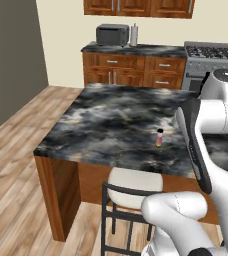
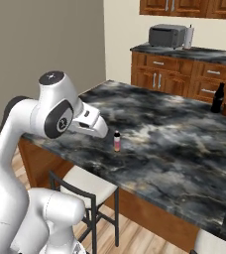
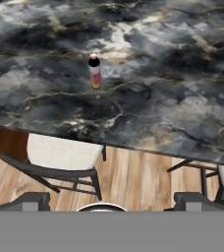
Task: Place the large bottle from the dining counter next to the other large bottle outside the sink, and place the small bottle from the dining counter next to the other small bottle inside the sink.
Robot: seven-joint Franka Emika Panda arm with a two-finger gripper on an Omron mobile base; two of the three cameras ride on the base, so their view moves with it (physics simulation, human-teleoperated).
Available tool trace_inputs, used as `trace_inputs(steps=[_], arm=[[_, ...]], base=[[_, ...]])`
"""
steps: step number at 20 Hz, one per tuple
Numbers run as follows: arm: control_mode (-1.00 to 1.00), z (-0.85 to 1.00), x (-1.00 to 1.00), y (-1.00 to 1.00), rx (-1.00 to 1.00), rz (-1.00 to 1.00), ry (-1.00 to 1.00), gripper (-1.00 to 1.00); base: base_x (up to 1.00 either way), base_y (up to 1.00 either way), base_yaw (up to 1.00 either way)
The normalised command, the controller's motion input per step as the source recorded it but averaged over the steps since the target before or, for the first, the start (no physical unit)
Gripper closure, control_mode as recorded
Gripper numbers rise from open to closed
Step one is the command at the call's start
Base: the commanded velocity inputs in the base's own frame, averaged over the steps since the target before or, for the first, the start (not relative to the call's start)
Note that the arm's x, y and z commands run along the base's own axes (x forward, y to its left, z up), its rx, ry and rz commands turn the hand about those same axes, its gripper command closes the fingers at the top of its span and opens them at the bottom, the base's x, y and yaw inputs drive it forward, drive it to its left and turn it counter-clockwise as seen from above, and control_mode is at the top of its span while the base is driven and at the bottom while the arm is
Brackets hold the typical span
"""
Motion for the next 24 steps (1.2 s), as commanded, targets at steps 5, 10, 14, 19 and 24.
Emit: trace_inputs(steps=[5, 10, 14, 19, 24], arm=[[-1.00, -0.08, 0.32, 0.00, 0.00, 0.00, 0.03, -1.00], [-1.00, -0.11, 0.32, 0.00, 0.01, 0.00, 0.03, -1.00], [-1.00, -0.11, 0.30, 0.00, 0.01, 0.00, 0.03, -1.00], [-1.00, -0.09, 0.27, 0.00, 0.02, 0.00, 0.00, -1.00], [-1.00, -0.23, 0.22, 0.00, 0.04, 0.00, -0.01, -1.00]], base=[[0.00, 0.00, 0.00], [0.00, 0.00, 0.00], [0.00, 0.00, 0.00], [0.00, 0.00, 0.00], [0.00, 0.00, 0.00]])
